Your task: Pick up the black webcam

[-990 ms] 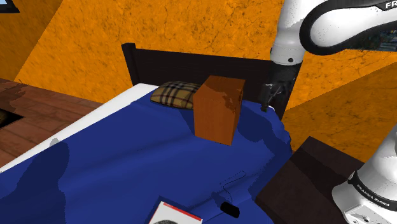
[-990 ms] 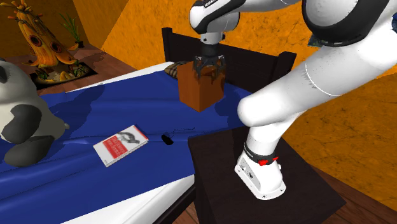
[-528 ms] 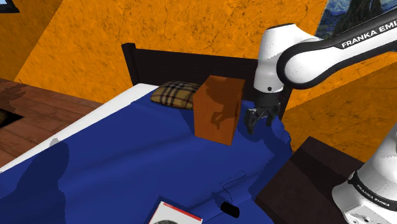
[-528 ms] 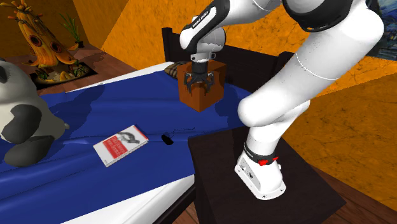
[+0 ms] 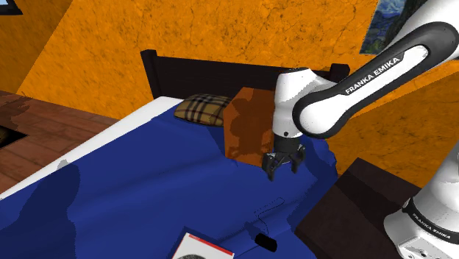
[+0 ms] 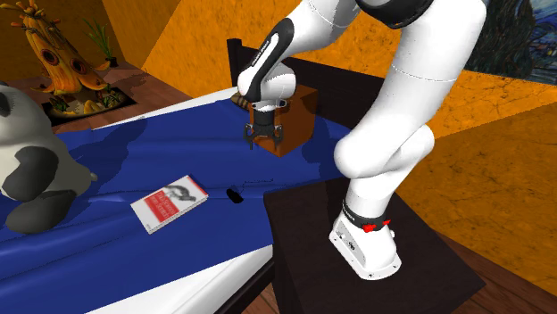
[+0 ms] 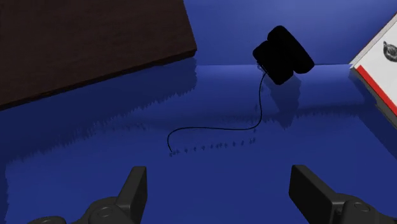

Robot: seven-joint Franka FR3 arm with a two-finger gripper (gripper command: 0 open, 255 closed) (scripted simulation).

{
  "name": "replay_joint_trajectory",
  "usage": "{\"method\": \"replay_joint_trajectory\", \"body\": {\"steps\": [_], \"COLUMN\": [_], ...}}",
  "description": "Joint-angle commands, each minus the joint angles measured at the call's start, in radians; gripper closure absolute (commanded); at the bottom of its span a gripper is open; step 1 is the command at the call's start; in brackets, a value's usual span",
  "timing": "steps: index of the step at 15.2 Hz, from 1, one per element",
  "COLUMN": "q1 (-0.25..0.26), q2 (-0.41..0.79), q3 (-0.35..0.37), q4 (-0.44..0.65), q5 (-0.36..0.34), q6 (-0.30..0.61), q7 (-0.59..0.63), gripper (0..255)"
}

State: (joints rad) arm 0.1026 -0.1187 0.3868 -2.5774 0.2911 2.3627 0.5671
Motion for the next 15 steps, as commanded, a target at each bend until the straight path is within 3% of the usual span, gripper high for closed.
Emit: {"method": "replay_joint_trajectory", "body": {"steps": [1, 10, 15], "q1": [0.007, 0.085, 0.103], "q2": [0.081, 0.468, 0.542], "q3": [0.017, 0.028, 0.011], "q4": [0.017, 0.172, 0.191], "q5": [0.005, -0.026, -0.041], "q6": [0.057, 0.258, 0.311], "q7": [0.04, 0.224, 0.229], "gripper": [0, 0, 0]}}
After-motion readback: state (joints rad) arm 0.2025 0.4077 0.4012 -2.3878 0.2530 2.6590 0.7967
